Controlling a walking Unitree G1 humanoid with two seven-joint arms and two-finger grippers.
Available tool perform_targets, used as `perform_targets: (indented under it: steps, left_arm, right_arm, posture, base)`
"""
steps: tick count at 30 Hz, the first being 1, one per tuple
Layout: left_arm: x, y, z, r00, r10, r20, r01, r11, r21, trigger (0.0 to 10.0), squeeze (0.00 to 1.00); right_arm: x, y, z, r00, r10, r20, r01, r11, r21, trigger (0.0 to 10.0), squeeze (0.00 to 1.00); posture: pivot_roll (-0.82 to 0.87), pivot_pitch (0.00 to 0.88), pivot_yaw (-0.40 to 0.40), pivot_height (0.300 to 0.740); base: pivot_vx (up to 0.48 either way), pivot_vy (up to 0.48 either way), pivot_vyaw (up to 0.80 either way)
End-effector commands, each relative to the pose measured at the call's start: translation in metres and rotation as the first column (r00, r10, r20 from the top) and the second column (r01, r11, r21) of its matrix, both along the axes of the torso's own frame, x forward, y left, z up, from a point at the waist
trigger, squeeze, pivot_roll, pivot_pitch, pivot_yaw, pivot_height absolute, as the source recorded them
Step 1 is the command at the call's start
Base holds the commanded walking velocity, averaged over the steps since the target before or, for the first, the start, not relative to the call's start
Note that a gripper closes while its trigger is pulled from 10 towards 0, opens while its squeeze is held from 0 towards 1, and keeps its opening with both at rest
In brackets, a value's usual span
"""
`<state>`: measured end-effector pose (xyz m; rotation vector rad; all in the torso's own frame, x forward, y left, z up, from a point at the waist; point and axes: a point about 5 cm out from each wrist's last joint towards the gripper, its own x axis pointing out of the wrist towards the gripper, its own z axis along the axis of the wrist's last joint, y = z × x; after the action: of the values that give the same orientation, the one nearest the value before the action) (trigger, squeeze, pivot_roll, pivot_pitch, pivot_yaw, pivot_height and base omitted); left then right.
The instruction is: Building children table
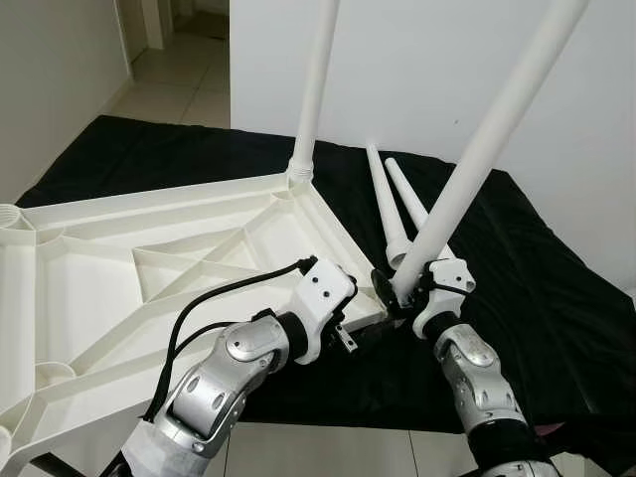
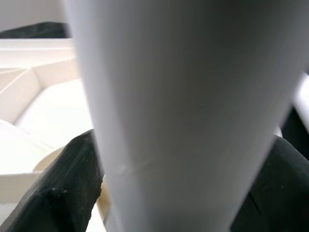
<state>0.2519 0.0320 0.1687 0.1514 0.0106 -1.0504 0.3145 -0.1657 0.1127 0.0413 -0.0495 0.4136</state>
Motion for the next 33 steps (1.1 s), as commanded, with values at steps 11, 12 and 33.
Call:
perform_targets:
  steps: [11,12,33]
  left_arm:
    - [0.001,-0.002,0.004,1.0,-0.017,0.014,0.017,1.0,0.012,10.0,0.0]
    - [0.001,-0.002,0.004,1.0,-0.017,0.014,0.016,1.0,0.012,10.0,0.0]
    - [0.001,-0.002,0.005,1.0,-0.016,0.016,0.016,1.0,0.01,10.0,0.0]
  right_arm:
    - [0.021,0.003,0.01,0.966,0.26,-0.006,-0.258,0.958,-0.124,10.0,0.0]
    - [0.022,0.003,0.011,0.962,0.274,-0.01,-0.273,0.953,-0.128,8.9,0.0]
    - [0.018,-0.008,-0.007,0.947,0.309,-0.084,-0.316,0.945,-0.086,10.0,0.0]
  posture:
    - [0.02,0.0,-0.11,0.74]
    - [0.02,0.0,-0.112,0.74]
    - [0.01,0.0,-0.111,0.74]
  base:
    - [0.0,0.0,0.0]
    - [0.0,0.0,0.0]
    - [0.0,0.0,0.0]
